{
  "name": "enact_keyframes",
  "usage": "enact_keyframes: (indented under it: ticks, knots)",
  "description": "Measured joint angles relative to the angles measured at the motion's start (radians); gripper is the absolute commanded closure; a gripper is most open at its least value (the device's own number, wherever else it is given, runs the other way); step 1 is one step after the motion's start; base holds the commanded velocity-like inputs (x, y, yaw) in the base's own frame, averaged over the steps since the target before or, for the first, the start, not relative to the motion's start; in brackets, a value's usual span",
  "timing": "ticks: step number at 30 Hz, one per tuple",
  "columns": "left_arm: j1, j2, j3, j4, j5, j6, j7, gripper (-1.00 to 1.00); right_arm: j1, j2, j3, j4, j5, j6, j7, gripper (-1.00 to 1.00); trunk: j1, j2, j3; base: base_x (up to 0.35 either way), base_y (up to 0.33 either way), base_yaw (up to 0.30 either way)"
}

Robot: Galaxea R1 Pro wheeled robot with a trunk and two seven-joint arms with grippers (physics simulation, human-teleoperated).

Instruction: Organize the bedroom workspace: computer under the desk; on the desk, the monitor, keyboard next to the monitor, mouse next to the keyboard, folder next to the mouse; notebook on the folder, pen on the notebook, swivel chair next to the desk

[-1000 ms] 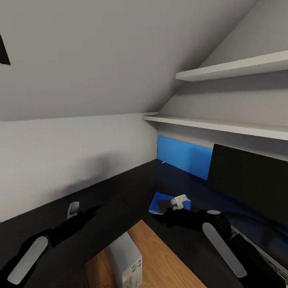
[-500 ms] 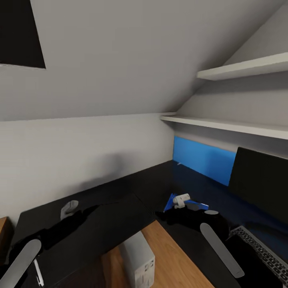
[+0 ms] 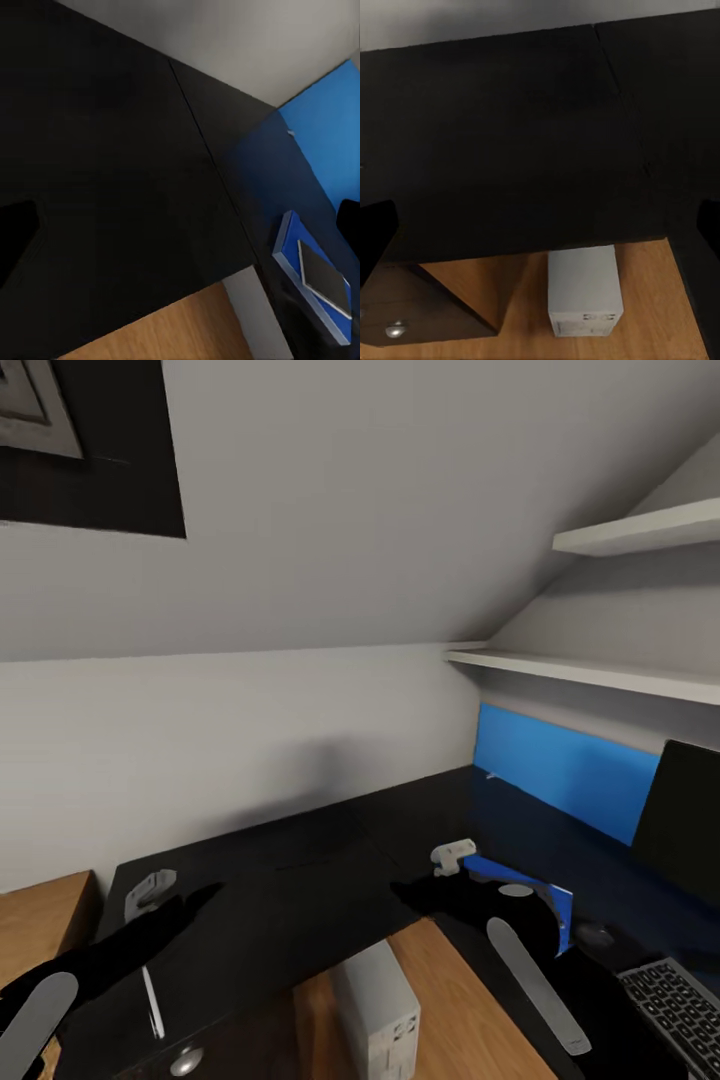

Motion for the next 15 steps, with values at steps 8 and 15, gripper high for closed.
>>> enact_keyframes:
  ticks: [8,15]
  knots:
    - [0.015,-0.012,0.024,-0.042,-0.004,-0.004,0.164,-1.0,-0.05,0.204,0.002,0.137,0.011,0.033,-0.127,-1.0,0.0,0.0,0.0,0.0,0.0,0.271]
    - [0.016,-0.012,0.027,-0.044,-0.003,0.002,0.19,-1.0,-0.058,0.257,0.034,0.184,0.017,0.035,-0.204,-1.0,0.0,0.0,0.0,0.0,0.0,0.277]
